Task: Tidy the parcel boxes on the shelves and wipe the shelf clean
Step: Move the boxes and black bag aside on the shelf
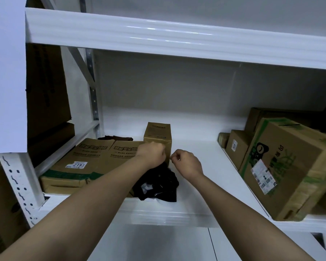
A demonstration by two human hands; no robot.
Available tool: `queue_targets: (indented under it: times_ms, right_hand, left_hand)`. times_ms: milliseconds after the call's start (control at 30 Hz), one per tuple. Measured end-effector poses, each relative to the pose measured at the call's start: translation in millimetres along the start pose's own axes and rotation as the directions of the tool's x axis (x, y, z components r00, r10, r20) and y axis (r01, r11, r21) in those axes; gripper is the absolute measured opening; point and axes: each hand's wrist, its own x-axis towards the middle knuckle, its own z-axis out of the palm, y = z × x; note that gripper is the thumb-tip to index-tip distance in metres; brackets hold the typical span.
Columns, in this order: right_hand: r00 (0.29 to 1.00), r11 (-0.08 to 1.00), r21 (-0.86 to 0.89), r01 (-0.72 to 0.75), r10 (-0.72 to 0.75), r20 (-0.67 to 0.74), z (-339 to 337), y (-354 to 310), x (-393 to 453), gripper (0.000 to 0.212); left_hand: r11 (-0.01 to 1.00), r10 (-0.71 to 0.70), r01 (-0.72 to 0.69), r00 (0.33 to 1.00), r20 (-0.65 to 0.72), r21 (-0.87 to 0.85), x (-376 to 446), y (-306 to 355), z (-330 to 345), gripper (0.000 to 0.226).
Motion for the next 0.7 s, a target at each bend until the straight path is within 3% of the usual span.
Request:
queue_targets:
  times_ms: [233,467,700]
  right_hand:
    - [0.997,0.997,-0.002,-0.073,0.073,-0.022,-35,34,-3,0.029]
    - [0.990,0.989,-0.045,-0.141,0.140,-0.032,-64,76,-7,0.030]
    - [0.992,0.989,-0.071,-0.128,0.126,-0.029,-86,110,-7,0.031]
  left_hand:
    - [1.000,0.018,-0.017,0.999,0.029,-0.014,15,39,-2,0.020]
    - [0.999,0.024,-0.022,0.997,0.072,-0.036,29,88,5,0.029]
    - [0.999,0.026,-0.021,0.993,0.115,-0.047,39,132,12,0.031]
